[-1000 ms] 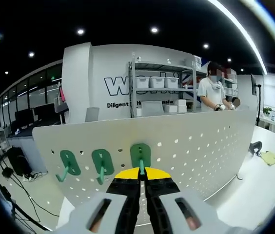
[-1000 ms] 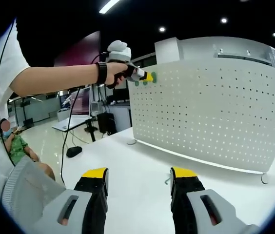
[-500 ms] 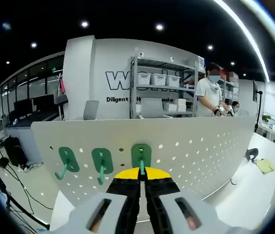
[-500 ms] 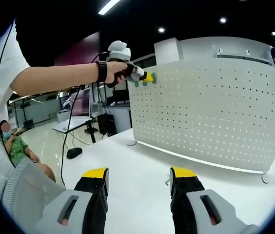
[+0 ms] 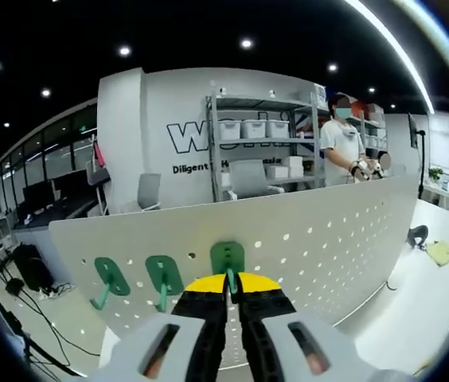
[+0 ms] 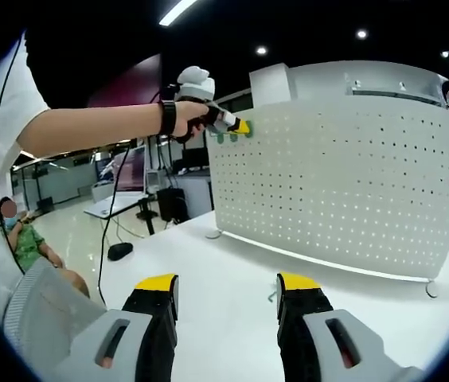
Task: Insert the hook assembly into the mounting plate slot until the hook locks in place.
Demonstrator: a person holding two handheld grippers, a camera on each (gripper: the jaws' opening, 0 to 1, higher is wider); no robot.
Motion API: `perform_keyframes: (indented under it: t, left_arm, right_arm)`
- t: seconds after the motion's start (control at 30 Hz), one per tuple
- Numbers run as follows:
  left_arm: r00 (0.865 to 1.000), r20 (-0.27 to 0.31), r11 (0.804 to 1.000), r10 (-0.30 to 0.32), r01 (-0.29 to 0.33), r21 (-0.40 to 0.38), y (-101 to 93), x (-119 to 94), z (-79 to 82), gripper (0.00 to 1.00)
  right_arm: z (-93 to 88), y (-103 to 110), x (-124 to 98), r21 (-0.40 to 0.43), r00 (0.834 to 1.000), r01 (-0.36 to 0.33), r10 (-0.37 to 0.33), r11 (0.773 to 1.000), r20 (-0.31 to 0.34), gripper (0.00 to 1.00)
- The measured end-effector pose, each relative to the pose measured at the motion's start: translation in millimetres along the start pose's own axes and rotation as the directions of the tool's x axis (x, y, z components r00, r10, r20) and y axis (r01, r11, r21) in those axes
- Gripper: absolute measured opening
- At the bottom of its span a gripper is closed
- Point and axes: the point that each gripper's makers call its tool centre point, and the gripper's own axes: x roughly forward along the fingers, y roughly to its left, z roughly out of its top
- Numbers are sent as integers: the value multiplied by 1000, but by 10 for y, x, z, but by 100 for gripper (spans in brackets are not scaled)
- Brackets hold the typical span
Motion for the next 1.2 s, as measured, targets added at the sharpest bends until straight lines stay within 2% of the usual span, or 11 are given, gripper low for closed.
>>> perform_keyframes:
  t: [0.37,0.5,0.57,0.6,0.73,0.83,1.03,1.2]
  left_arm:
    - [1000,16,1000,4,-4,8,23,19,26,6]
    - [999,52,999,9,-11,42,10,-15,124,5]
    - [1000,26,1000,-4,3,13,7,6,57,6]
    - [999,32,1000,-9,9,-7,10,-13,63,6]
    - [999,47,1000,21,-20,-2,77,-29,76,7]
    - [999,47,1000,4,-3,-14,47,-22,84,4]
    - [999,44,1000,20,-19,-19,32,-10,71,4]
    - [998,44,994,50,-45,-100,31,-11,45,4]
  right_arm:
    - [-23,-38,-14,4,1000,9,-9,1000,-6,50]
    - [-13,-27,1,4,1000,3,-3,1000,-6,50]
    - [-27,-15,12,-2,1000,-3,3,1000,-15,50]
    - [-28,-9,15,-5,1000,-5,5,1000,-17,50]
    - [-15,5,22,-2,1000,-11,11,1000,-13,50]
    - [-24,6,27,-8,1000,-12,12,1000,-20,50]
    - [-17,3,36,-7,1000,-11,11,1000,-18,50]
    - [-25,7,37,-1,1000,-11,11,1000,-19,50]
